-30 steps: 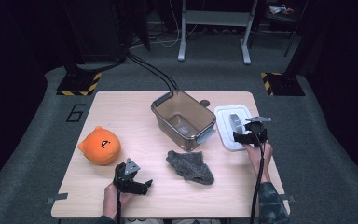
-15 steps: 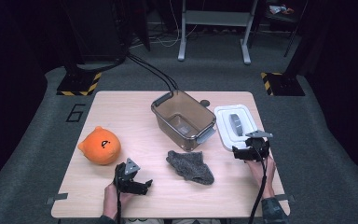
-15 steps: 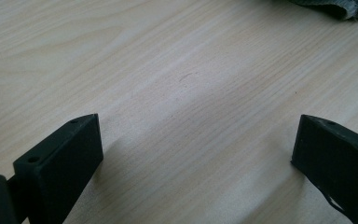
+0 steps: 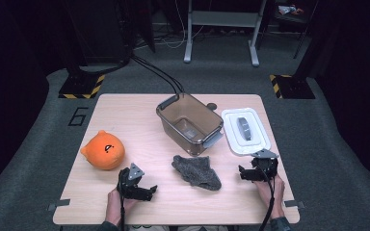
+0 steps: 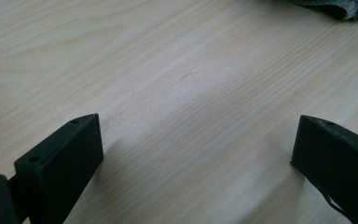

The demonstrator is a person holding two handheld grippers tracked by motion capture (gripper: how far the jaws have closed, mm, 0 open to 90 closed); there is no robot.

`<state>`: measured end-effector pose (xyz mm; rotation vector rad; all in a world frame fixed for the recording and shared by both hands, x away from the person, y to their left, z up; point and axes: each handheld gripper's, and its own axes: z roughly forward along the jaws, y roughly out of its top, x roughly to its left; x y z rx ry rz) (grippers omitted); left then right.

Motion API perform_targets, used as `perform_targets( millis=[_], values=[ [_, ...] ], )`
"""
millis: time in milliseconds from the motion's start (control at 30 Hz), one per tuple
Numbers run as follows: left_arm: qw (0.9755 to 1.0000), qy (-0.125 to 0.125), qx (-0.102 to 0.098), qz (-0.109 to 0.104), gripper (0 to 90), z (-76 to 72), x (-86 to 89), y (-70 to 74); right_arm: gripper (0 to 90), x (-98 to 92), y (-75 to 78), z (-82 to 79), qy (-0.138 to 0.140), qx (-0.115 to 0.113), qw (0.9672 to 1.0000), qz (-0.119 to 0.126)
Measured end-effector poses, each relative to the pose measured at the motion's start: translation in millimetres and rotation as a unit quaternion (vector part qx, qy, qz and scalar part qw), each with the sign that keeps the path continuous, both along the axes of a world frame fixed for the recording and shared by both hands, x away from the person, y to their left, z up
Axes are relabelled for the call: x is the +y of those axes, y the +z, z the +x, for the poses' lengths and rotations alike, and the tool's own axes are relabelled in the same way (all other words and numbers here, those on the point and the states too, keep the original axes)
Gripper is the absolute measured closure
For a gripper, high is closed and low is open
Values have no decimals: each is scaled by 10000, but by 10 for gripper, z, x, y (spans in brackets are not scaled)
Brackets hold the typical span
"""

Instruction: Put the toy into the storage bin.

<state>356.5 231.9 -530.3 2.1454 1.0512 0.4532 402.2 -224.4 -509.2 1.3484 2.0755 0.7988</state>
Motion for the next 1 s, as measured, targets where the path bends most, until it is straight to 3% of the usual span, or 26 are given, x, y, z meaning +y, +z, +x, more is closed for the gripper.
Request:
perform_targets(
  millis=[200, 233, 333, 600, 767, 1000],
  values=[
    [10000, 43, -40, 74, 28, -7, 50, 15, 26, -29, -110, -78, -32, 113, 9999, 51],
    [10000, 37, -2, 48, 28, -13, 67, 27, 24, -46, -131, -80, 54, 100, 9999, -38],
    [9999, 92, -96, 33, 31, -45, 121, 90, 22, -56, -159, -93, 62, 40, 10000, 66],
    [9994, 131, -260, -192, 33, -100, 278, 340, 18, -107, -194, -91, 78, 41, 9995, 309],
    [9988, 112, -388, -263, 21, -120, 366, 517, 57, -145, -196, -70, 213, 181, 9983, 518],
    [9981, 158, -498, -317, 16, -81, 519, 801, 57, -147, -196, -64, 248, 209, 9981, 528]
  ],
)
